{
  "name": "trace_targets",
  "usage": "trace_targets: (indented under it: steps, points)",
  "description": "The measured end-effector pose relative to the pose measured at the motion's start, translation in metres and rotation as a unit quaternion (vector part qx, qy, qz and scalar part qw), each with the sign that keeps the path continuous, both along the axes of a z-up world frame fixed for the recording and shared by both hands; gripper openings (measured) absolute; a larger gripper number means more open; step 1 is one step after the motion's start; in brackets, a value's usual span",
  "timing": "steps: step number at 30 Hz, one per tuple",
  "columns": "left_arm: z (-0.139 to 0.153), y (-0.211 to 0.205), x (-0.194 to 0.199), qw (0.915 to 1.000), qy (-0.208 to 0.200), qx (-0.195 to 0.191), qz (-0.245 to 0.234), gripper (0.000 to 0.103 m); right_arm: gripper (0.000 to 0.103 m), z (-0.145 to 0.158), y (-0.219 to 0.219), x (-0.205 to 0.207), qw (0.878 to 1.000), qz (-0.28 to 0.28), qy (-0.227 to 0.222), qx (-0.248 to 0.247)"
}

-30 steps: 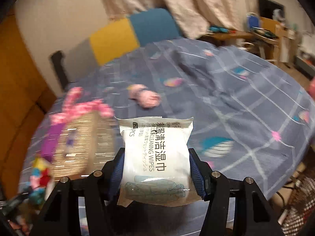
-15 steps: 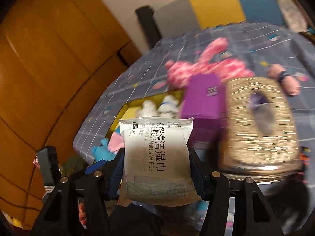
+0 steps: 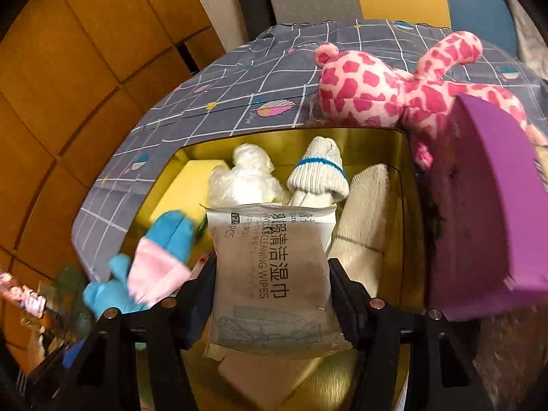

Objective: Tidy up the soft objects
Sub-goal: 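Carry the white wet-wipe packet into the gold tray and open the right tool, then move the left tool back to the bed and grasp the black beaded hair piece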

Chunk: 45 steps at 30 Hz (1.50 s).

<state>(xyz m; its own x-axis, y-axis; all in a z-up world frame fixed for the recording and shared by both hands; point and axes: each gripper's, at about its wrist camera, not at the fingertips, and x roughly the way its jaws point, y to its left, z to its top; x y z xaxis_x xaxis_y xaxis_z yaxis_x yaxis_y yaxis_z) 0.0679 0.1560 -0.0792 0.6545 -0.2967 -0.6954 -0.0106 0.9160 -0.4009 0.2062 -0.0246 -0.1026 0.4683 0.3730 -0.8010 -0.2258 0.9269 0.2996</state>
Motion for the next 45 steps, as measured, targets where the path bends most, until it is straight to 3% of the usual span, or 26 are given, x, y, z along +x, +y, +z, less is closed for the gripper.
trace_targets:
  steps: [5,8,13,19,26,32,39,45]
  points:
    - [-0.002,-0.001,0.001,1.0,0.003,-0.006,-0.003,0.067,0.065,0.008,-0.004,-0.012,1.0,-0.005,-0.015,-0.001]
    - [-0.003,-0.004,0.001,0.9999,0.001,-0.012,-0.008,0.067,0.073,0.029,-0.016,-0.04,0.998,0.001,-0.058,0.028]
    - [-0.003,-0.021,0.005,0.9992,0.002,-0.02,-0.033,0.067,0.074,0.069,-0.051,-0.089,0.988,0.002,-0.146,0.043]
    - [0.004,-0.065,0.006,0.9952,-0.008,-0.009,-0.097,0.067,0.08,0.095,-0.137,-0.128,0.973,-0.097,-0.201,0.053]
    - [0.013,-0.128,0.004,0.983,-0.02,0.01,-0.182,0.067,0.08,0.082,-0.237,-0.147,0.96,-0.22,-0.166,0.039]
    - [0.023,-0.174,0.0,0.9681,-0.023,0.016,-0.249,0.067,0.08,0.072,-0.297,-0.165,0.946,-0.284,-0.153,0.014]
    - [0.043,-0.252,-0.008,0.9374,-0.044,0.024,-0.345,0.067,0.08,0.058,-0.35,-0.178,0.938,-0.321,-0.13,-0.018]
    - [0.049,-0.328,-0.011,0.9128,-0.04,0.069,-0.401,0.067,0.08,0.047,-0.388,-0.195,0.923,-0.365,-0.123,-0.005]
